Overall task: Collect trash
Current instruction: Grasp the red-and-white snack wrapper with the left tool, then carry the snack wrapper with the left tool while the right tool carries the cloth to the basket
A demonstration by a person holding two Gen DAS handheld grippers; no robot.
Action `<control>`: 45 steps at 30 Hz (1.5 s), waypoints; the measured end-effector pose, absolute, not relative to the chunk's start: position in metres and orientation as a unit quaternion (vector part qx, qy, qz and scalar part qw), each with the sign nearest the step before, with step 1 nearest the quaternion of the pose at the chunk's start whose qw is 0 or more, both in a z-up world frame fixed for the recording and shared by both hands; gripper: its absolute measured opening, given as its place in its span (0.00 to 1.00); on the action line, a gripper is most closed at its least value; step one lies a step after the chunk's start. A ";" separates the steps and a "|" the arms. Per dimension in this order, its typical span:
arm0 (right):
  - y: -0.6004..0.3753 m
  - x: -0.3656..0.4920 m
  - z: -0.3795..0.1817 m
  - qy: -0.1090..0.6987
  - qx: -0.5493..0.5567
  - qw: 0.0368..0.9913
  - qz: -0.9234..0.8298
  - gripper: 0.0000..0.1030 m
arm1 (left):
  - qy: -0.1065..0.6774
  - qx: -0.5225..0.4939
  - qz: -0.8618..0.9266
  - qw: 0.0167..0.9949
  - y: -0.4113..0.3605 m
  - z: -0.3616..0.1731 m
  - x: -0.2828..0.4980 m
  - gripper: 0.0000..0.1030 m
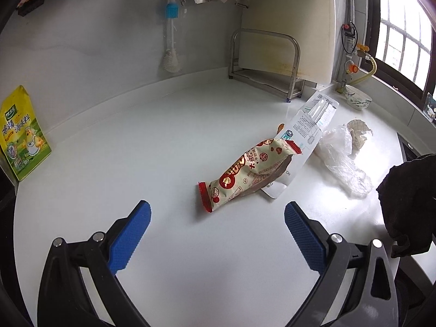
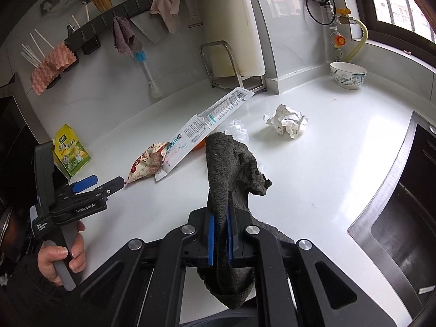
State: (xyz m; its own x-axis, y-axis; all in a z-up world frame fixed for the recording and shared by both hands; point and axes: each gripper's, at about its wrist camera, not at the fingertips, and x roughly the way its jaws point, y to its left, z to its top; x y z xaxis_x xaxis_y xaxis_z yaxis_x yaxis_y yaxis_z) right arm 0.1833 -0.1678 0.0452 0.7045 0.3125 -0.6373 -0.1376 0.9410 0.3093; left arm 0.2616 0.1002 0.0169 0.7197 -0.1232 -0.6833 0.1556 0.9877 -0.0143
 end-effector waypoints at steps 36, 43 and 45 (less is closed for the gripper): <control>-0.170 0.137 0.045 0.376 0.147 0.906 0.131 0.07 | 0.382 0.026 -0.163 0.909 0.084 0.025 0.260 0.25; -0.177 0.105 0.046 0.369 0.155 0.908 0.126 0.07 | 0.373 0.024 -0.137 0.917 0.080 0.048 0.191 0.25; -0.179 0.094 0.047 0.367 0.157 0.908 0.125 0.07 | 0.374 0.022 -0.129 0.918 0.077 0.050 0.173 0.25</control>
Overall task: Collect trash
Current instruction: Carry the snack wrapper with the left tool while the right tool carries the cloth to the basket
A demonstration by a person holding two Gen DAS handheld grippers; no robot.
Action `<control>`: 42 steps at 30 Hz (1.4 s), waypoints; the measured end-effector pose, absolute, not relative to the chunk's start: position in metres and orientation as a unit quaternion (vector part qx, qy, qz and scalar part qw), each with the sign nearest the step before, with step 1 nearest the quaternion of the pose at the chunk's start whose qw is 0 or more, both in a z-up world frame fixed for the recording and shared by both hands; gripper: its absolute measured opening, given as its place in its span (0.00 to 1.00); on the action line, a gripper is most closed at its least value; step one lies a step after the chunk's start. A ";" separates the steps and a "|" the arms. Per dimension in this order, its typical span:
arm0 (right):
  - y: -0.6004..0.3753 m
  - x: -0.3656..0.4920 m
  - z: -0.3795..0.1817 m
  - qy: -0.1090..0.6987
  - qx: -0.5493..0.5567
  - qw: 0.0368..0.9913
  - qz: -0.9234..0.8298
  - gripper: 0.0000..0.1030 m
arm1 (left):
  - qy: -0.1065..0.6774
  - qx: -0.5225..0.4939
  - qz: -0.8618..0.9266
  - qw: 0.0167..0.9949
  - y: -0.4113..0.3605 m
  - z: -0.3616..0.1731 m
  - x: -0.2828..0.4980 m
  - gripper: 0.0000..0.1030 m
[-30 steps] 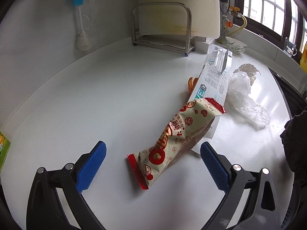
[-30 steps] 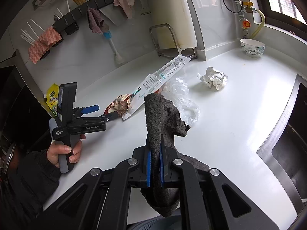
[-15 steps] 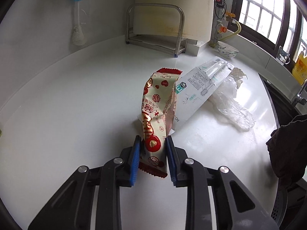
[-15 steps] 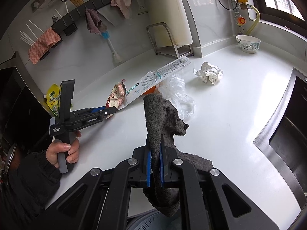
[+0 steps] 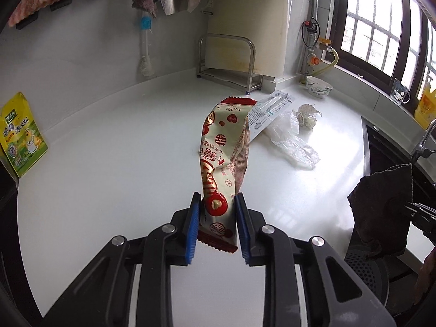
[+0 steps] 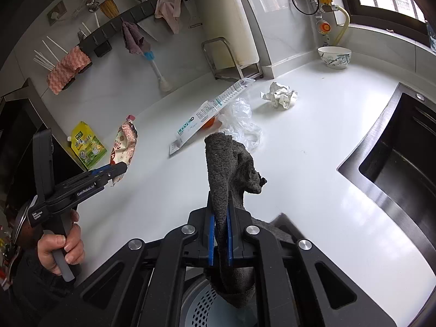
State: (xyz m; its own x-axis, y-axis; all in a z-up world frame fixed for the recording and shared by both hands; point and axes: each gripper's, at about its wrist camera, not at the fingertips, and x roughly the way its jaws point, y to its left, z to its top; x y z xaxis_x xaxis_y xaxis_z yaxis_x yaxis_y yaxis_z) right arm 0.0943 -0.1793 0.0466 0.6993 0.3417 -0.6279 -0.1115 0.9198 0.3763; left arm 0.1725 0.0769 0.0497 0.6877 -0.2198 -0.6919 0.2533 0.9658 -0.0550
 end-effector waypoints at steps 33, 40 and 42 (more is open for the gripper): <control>-0.216 -0.057 -0.004 0.394 0.143 0.904 0.079 0.07 | 0.393 0.057 -0.134 0.908 -0.031 0.007 -0.013 0.25; -0.217 -0.057 -0.025 0.414 0.137 0.897 0.074 0.07 | 0.435 0.058 -0.152 0.886 -0.044 -0.025 -0.015 0.25; -0.217 -0.056 -0.029 0.417 0.128 0.897 0.066 0.07 | 0.444 0.061 -0.152 0.881 -0.047 -0.032 -0.015 0.25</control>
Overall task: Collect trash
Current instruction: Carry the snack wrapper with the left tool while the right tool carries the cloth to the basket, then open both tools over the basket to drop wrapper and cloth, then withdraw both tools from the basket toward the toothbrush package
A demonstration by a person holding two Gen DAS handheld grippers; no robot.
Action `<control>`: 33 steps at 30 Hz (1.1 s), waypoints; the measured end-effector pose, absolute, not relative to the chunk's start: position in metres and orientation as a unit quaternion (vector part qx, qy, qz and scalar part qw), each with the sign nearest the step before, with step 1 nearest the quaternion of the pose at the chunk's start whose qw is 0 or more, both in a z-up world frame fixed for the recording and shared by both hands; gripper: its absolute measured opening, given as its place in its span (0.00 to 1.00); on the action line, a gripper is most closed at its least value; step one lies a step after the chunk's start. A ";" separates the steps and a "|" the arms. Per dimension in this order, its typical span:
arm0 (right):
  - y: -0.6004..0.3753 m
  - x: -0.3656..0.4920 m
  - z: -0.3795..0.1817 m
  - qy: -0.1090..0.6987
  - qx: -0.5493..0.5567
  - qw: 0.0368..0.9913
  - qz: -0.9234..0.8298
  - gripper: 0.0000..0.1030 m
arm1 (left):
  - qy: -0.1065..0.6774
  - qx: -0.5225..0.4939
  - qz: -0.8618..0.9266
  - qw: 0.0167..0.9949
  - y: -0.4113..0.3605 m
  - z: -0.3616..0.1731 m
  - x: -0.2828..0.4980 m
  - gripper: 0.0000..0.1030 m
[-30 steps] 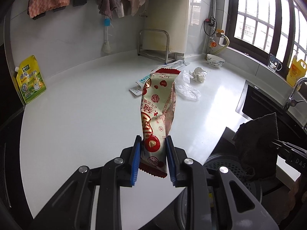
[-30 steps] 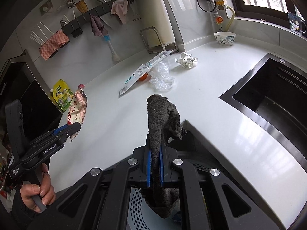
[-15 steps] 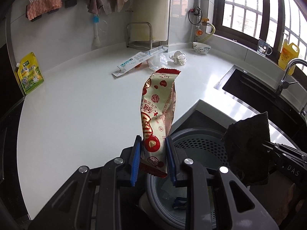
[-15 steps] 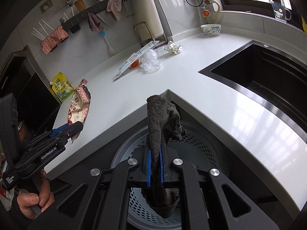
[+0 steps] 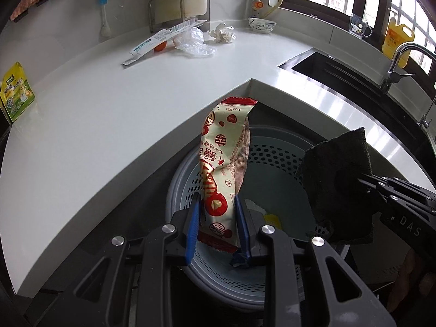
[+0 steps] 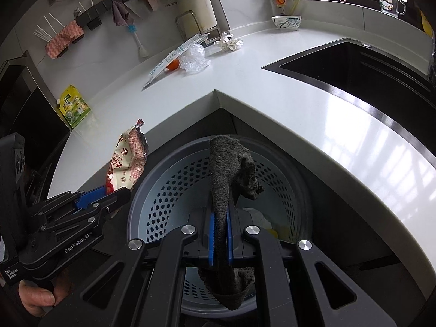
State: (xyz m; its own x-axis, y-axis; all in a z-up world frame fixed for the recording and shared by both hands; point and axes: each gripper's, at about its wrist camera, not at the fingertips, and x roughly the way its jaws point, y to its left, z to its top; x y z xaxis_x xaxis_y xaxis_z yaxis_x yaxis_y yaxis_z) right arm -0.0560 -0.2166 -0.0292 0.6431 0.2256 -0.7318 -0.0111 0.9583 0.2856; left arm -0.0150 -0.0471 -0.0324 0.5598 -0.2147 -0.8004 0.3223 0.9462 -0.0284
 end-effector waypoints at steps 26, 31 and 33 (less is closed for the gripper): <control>-0.226 -0.052 -0.040 0.421 0.109 0.900 0.021 0.44 | 0.454 0.076 -0.118 0.880 -0.047 -0.046 -0.010 0.60; -0.228 -0.052 -0.039 0.421 0.110 0.900 0.017 0.46 | 0.456 0.073 -0.116 0.879 -0.045 -0.047 -0.008 0.61; -0.228 -0.052 -0.038 0.420 0.109 0.901 0.017 0.46 | 0.454 0.071 -0.116 0.881 -0.045 -0.046 -0.009 0.62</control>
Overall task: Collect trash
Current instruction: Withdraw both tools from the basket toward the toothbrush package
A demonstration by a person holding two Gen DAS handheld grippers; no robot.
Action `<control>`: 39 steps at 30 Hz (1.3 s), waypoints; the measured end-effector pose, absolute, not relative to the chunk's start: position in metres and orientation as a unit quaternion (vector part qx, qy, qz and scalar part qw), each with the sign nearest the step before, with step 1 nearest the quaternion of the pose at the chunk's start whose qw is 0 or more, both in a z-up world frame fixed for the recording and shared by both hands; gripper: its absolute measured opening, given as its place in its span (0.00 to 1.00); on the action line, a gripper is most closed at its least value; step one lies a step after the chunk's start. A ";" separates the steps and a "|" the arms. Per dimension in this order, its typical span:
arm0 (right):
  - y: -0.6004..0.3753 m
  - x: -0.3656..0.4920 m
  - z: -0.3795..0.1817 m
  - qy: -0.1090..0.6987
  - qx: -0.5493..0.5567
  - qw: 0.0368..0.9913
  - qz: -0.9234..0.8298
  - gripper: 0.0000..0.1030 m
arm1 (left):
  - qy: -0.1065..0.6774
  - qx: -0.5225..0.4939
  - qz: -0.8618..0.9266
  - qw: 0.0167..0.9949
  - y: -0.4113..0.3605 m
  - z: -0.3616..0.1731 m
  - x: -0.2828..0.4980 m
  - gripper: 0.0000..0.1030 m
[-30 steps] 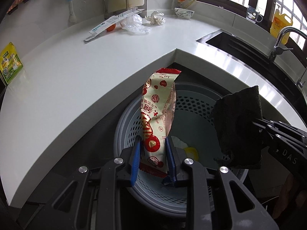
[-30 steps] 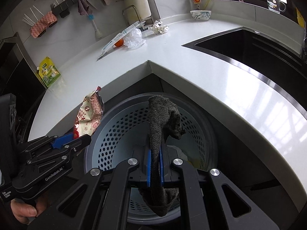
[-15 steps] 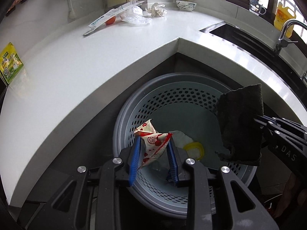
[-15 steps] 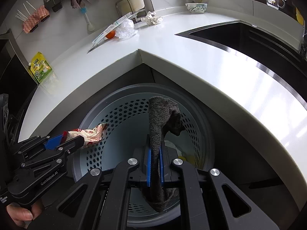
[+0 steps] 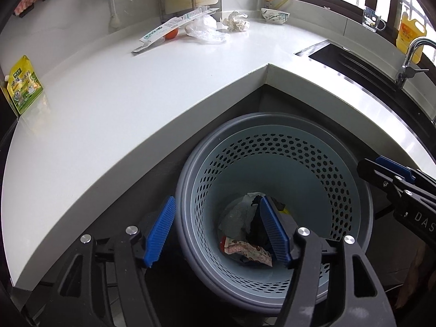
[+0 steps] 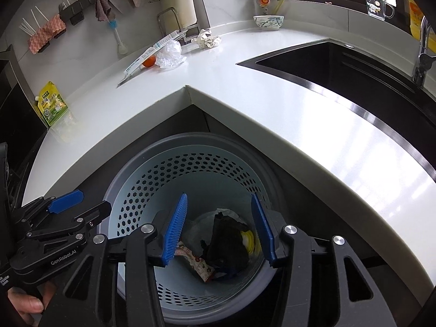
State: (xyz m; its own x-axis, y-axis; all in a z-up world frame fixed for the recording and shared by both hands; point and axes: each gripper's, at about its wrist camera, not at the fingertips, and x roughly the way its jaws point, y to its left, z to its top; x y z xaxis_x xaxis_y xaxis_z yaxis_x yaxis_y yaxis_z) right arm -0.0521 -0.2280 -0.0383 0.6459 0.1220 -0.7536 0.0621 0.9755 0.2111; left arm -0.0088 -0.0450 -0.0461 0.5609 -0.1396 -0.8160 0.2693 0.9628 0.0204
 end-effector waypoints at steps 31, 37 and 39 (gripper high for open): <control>-0.241 -0.060 -0.026 0.404 0.119 0.907 -0.002 0.54 | 0.439 0.066 -0.110 0.889 -0.040 -0.036 -0.008 0.75; -0.240 -0.062 -0.022 0.400 0.118 0.909 -0.003 0.55 | 0.436 0.064 -0.110 0.891 -0.039 -0.033 -0.007 0.76; -0.240 -0.062 -0.021 0.399 0.116 0.909 -0.004 0.55 | 0.435 0.063 -0.110 0.892 -0.038 -0.032 -0.007 0.76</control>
State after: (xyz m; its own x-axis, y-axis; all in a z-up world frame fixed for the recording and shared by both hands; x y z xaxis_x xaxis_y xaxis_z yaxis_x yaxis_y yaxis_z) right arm -0.0621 -0.2396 -0.0210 0.6811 0.0849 -0.7273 0.0999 0.9732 0.2071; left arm -0.0072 -0.0383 -0.0319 0.5976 -0.1408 -0.7893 0.2503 0.9680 0.0168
